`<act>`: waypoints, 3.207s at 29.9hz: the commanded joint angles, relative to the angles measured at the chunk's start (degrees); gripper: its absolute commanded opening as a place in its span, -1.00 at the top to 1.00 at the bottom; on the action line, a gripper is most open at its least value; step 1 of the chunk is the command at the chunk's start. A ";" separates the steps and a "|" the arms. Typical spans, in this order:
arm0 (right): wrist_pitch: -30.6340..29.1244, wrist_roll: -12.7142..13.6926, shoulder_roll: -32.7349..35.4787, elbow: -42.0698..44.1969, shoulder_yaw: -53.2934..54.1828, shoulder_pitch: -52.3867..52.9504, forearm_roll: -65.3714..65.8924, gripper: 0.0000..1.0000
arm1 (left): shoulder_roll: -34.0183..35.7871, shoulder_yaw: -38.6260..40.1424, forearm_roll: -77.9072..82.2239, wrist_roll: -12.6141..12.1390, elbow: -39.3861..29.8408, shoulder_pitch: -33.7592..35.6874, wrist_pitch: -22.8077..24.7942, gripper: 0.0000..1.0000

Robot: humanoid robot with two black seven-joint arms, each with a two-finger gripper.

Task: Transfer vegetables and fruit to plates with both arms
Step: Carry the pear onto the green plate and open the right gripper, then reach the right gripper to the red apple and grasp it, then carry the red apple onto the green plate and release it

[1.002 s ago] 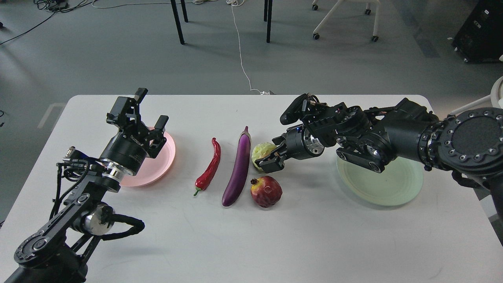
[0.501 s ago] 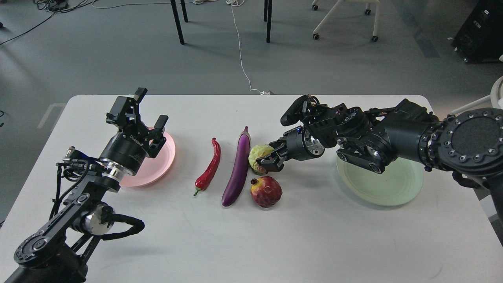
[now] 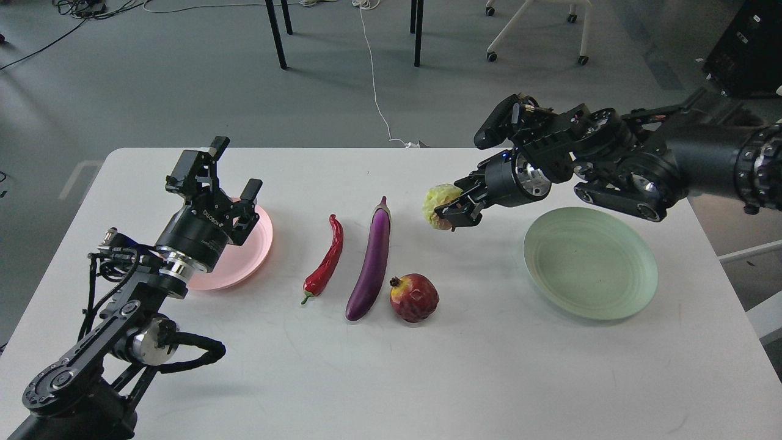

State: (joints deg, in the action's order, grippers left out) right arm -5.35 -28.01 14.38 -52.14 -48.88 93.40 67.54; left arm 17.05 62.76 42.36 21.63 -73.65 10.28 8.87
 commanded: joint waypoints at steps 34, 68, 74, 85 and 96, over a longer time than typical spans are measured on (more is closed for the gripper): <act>5.88 0.01 15.50 4.34 -1.75 -12.63 4.62 -0.93 | 0.79 -0.18 0.09 -0.01 -1.06 -0.35 0.09 -0.99; 8.43 0.01 -4.00 -12.90 0.71 -6.12 1.19 -0.94 | 1.49 -0.09 0.18 -0.01 -1.50 -1.14 0.09 -0.99; 8.43 0.01 -6.82 -11.76 0.71 -6.21 0.22 -0.93 | 1.49 -0.09 0.26 -0.01 -1.50 -1.14 0.09 -0.99; 8.61 0.01 -11.21 -7.28 -0.25 -8.23 0.05 -0.58 | 1.40 -0.10 0.26 -0.01 -1.50 -1.14 0.18 -0.99; 8.52 0.01 -9.12 -8.59 -1.66 -5.78 -0.39 0.14 | 1.58 -0.09 0.26 -0.01 -1.50 -1.14 0.18 -0.99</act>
State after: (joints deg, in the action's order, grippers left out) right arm 3.23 -28.01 3.39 -59.55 -50.54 85.92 67.08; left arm 18.54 62.66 42.62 21.59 -75.15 9.14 9.01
